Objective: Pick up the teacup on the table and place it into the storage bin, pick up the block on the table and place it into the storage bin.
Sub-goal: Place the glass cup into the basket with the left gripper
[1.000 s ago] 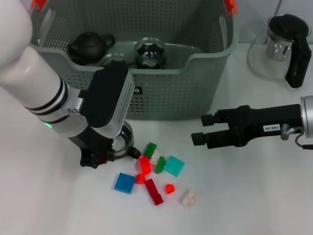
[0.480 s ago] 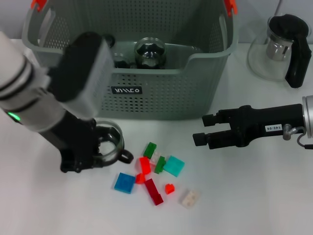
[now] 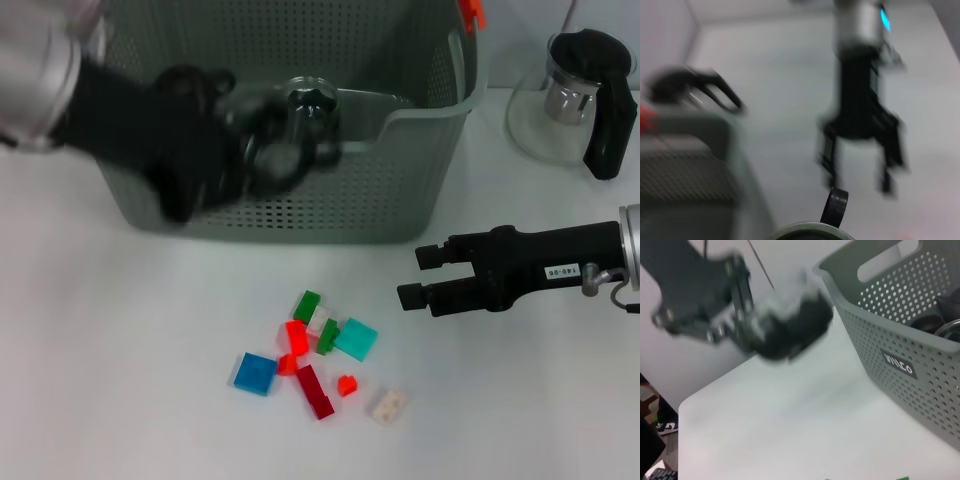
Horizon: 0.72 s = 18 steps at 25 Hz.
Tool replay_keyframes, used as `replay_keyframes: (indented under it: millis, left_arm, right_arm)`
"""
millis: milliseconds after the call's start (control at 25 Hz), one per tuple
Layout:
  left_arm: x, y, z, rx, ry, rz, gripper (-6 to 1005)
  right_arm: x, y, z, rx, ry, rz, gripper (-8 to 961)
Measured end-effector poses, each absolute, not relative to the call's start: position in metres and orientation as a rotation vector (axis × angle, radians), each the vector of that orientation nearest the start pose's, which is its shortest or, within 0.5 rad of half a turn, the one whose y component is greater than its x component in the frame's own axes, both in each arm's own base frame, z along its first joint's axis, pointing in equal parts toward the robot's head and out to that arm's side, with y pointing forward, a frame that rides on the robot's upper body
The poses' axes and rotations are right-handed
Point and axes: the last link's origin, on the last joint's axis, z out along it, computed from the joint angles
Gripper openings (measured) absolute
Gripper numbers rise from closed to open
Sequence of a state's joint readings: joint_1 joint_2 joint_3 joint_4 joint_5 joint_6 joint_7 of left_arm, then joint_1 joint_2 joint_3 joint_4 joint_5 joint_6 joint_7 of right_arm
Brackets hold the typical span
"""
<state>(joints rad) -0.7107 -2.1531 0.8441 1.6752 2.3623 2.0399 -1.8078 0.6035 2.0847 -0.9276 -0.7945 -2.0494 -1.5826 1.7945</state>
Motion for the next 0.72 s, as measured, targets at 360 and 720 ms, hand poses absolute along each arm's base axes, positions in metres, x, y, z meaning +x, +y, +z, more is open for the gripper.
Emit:
replay_keyframes:
  millis: [360, 720]
  left_arm:
    - [-0.084, 0.408, 0.085, -2.713, -0.302, -0.163, 43]
    - [-0.107, 0.471, 0.048, -2.544, -0.577, 0.005, 44]
  right_arm:
    - [0.215, 0.341, -0.016, -2.948, 0.857, 0.493, 824]
    - [0.217, 0.339, -0.018, -2.949, 0.873, 0.498, 822]
